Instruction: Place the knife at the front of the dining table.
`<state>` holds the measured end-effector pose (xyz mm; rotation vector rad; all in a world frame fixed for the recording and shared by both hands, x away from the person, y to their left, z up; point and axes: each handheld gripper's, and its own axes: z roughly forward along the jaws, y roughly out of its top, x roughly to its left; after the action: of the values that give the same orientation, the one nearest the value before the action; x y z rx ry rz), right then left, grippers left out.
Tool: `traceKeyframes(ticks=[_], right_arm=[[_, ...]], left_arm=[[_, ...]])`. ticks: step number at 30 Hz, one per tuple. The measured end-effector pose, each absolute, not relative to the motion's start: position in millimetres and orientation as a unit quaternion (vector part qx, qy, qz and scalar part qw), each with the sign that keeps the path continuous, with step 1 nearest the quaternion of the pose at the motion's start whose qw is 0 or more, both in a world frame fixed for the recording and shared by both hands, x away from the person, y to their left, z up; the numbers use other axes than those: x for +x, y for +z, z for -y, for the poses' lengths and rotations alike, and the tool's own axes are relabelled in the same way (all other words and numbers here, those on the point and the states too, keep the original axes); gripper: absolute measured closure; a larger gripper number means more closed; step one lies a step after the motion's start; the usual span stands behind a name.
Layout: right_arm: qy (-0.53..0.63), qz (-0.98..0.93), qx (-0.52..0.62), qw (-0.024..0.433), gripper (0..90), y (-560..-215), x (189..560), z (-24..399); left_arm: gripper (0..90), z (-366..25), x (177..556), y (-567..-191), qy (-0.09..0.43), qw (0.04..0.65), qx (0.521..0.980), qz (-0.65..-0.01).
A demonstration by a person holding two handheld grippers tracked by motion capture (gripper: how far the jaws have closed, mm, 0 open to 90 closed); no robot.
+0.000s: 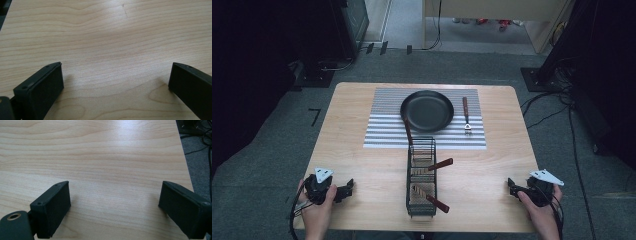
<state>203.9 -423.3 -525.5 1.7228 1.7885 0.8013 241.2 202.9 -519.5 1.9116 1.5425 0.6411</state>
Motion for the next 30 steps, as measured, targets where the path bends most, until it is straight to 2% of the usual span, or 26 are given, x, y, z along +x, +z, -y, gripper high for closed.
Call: traceKeyframes(ticks=[2, 4, 10, 21, 24, 29, 30], right_arm=[[0.296, -0.661, 0.637, 0.263, 9.8, -525, 204, 423], [0.296, -0.661, 0.637, 0.263, 9.8, -525, 204, 423], [0.296, -0.661, 0.637, 0.263, 9.8, -525, 204, 423], [0.296, -0.661, 0.637, 0.263, 9.8, -525, 204, 423], [0.296, -0.661, 0.637, 0.263, 9.8, -525, 204, 423], [0.297, -0.661, 0.637, 0.263, 9.8, -526, 204, 423], [0.297, -0.661, 0.637, 0.263, 9.8, -526, 204, 423]], left_arm=[[0.0, -202, 241, -519, 0.240, 0.295, 0.719, -0.582], [0.0, -203, 244, -512, 0.189, 0.340, 0.703, -0.595], [0.0, -192, 248, -491, 0.201, 0.365, 0.701, -0.579], [0.0, -142, 263, -436, 0.202, 0.430, 0.711, -0.519], [15.0, -124, 269, -419, 0.207, 0.451, 0.708, -0.503], [16.7, -105, 274, -407, 0.205, 0.468, 0.713, -0.480], [22.3, -97, 275, -403, 0.209, 0.474, 0.713, -0.473]])
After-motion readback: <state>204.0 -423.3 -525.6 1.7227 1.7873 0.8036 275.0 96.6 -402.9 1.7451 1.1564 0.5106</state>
